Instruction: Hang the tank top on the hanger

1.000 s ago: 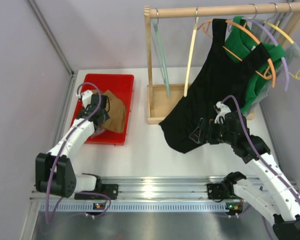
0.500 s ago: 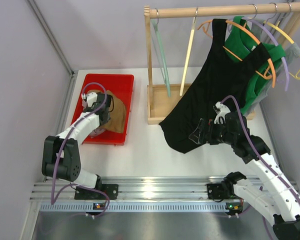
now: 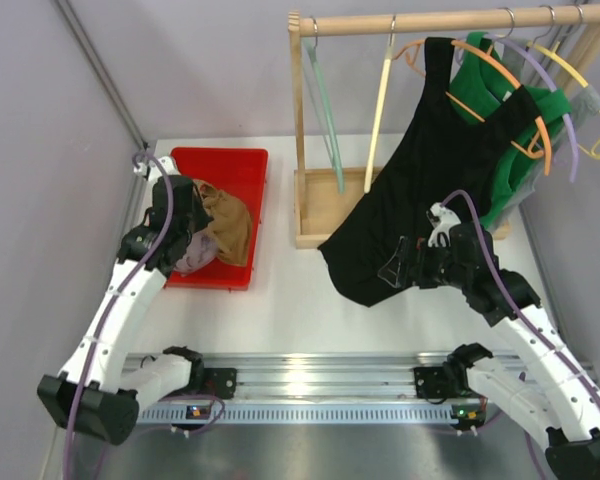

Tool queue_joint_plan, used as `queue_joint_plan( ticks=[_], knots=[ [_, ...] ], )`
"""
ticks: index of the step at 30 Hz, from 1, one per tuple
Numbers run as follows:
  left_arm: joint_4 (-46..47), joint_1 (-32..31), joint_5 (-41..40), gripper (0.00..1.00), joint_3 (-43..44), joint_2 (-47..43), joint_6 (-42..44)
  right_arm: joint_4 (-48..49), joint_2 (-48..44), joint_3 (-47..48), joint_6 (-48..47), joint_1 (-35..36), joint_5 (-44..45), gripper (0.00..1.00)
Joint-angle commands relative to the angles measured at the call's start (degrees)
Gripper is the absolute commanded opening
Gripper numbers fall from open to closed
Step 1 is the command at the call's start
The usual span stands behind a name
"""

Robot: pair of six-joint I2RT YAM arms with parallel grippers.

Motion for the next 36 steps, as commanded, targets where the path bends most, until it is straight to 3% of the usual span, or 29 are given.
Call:
queue_joint_plan(
  ticks=[1, 8, 15, 19, 25, 29, 33, 36],
  knots=[
    [-2.5, -4.8, 3.9, 0.00, 5.7, -3.7, 3.4, 2.2, 0.8, 4.0, -0.6, 0.9, 1.0, 1.00],
    [-3.9, -17.3, -1.7, 0.00, 17.8, -5.9, 6.9, 3.2, 1.4, 6.6, -0.4, 0.9, 0.9, 1.00],
    [-4.7, -25.9, -3.9, 0.00, 28.8, -2.9, 9.3, 14.4, -0.1, 3.0, 2.7, 1.3, -6.0, 1.00],
    [-6.0, -27.6, -1.6, 0.00, 32.7, -2.9, 9.2, 20.8, 1.6, -0.3, 6.8, 5.5, -5.0, 1.00],
    [-12.1, -28.0, 8.2, 0.00, 44.5, 1.5, 9.4, 21.0, 1.7, -0.6, 7.6, 15.4, 6.5, 1.00],
    [-11.2, -29.4, 13.7, 0.00, 41.4, 2.3, 5.9, 22.0, -0.9, -2.3, 9.0, 16.5, 7.5, 1.00],
    [-7.2, -37.3, 5.3, 0.00, 33.9, 0.8, 3.9, 27.0, -3.5, -6.2, 13.6, 20.0, 8.6, 1.00],
    [-5.4, -41.7, 2.0, 0.00, 33.0, 1.4, 3.4, 32.6, -3.2, -9.7, 18.5, 23.2, 11.8, 1.00]
  ],
)
